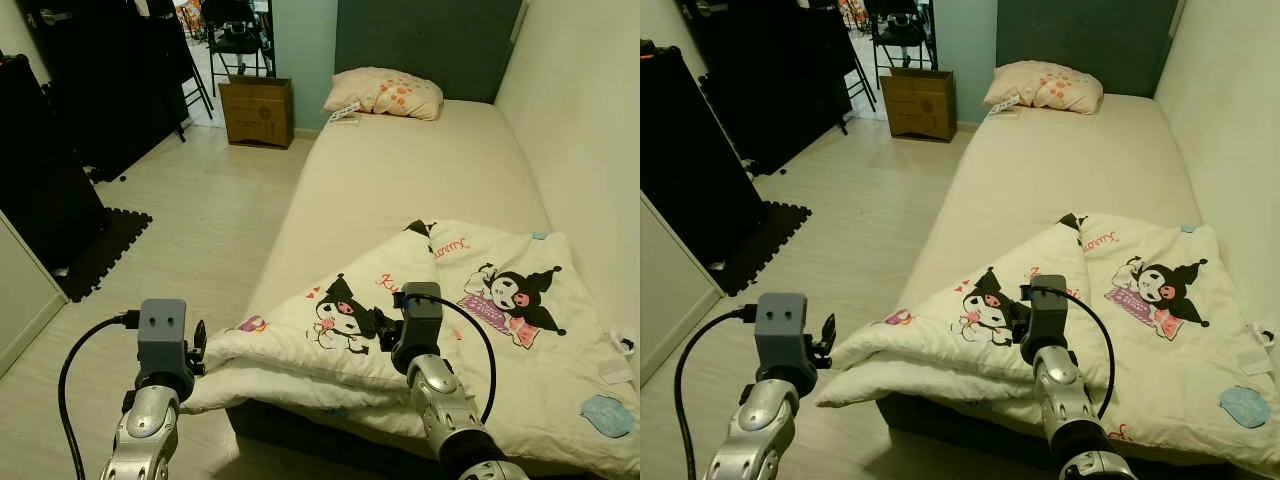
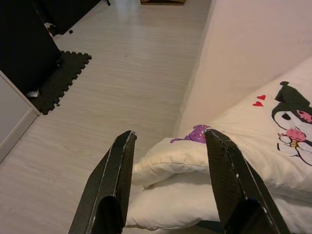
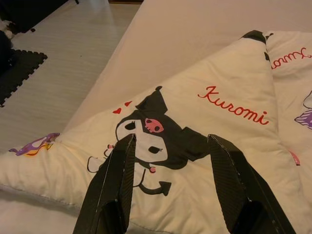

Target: Clean up the room

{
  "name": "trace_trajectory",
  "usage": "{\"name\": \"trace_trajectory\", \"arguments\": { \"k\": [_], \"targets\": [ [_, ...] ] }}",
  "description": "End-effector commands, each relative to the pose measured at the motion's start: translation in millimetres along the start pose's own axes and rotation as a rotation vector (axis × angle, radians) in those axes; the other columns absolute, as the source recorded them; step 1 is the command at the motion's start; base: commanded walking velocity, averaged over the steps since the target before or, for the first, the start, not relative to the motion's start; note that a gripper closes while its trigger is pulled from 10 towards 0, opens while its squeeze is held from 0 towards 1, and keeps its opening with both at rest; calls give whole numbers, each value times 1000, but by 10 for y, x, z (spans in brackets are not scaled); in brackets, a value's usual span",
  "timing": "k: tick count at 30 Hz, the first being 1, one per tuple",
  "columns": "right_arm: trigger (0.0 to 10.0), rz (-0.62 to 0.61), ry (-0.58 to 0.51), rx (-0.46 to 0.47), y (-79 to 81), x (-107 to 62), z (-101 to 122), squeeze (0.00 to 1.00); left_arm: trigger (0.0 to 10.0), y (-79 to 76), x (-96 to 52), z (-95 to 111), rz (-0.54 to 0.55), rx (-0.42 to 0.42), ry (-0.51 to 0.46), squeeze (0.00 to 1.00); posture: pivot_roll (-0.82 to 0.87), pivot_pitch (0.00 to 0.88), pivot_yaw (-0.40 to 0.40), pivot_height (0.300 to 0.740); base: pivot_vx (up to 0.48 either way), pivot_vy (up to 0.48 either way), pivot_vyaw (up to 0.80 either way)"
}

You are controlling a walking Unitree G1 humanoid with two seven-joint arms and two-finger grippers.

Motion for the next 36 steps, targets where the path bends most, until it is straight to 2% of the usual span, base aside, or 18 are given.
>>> {"name": "trace_trajectory", "arguments": {
  "k": [1,11,14,17,23,29,36],
  "targets": [
    [10000,22,-20,1,34,-11,28,0,10000,1,-15,-38,-5,19,12,0,-18,97,45,740,0,0,0],
    [10000,39,-19,4,73,-15,16,0,10000,6,-19,-39,-5,21,13,0,-14,97,45,740,0,0,0],
    [10000,60,-14,-21,108,-15,10,0,10000,4,-17,-35,-6,21,12,0,-14,97,45,740,0,0,0],
    [10000,80,-12,-39,144,-17,4,0,10000,8,-7,-25,-6,22,10,0,-13,100,49,740,0,0,800],
    [10000,72,-15,-20,128,-21,2,0,10000,13,-4,-19,-6,22,9,0,-13,101,51,740,0,0,800],
    [10000,46,-34,17,73,-25,34,0,10000,13,0,-8,-6,18,6,0,-16,104,56,740,0,0,0],
    [10000,41,-39,14,51,-33,42,0,10000,11,9,34,-7,26,-10,0,-17,105,58,740,0,0,0]
  ]
}}
Point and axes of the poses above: a point about 5 cm out from each wrist's last joint towards the gripper, its own x axis pointing out of the wrist towards the gripper, its own z axis along the axis of the wrist's last joint, y = z × x, the point moved 5 cm from there along x, pointing out of the wrist towards the gripper, and after that the axes turned 14 degrees about x, right-handed, at the moved point
